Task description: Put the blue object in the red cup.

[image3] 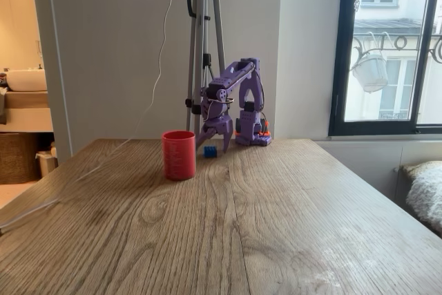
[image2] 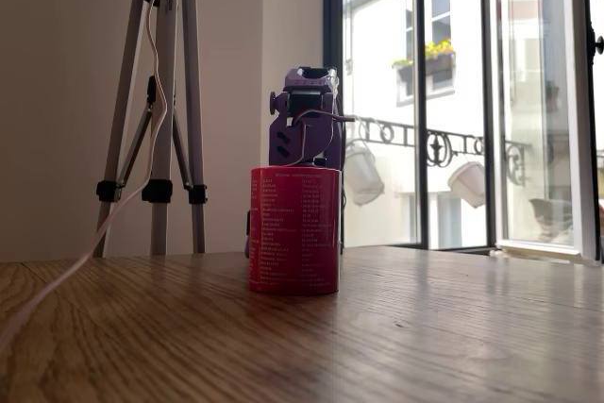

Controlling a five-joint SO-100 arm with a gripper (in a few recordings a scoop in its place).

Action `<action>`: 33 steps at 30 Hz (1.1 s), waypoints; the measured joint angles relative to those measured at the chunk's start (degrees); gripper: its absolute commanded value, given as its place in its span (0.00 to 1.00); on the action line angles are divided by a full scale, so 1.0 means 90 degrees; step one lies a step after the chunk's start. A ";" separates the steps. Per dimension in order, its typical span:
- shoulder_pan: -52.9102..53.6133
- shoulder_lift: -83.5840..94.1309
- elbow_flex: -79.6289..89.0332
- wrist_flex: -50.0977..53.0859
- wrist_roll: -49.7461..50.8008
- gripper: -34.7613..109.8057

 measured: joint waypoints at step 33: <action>0.2666 0.3516 -0.2822 -0.1621 -0.2373 0.24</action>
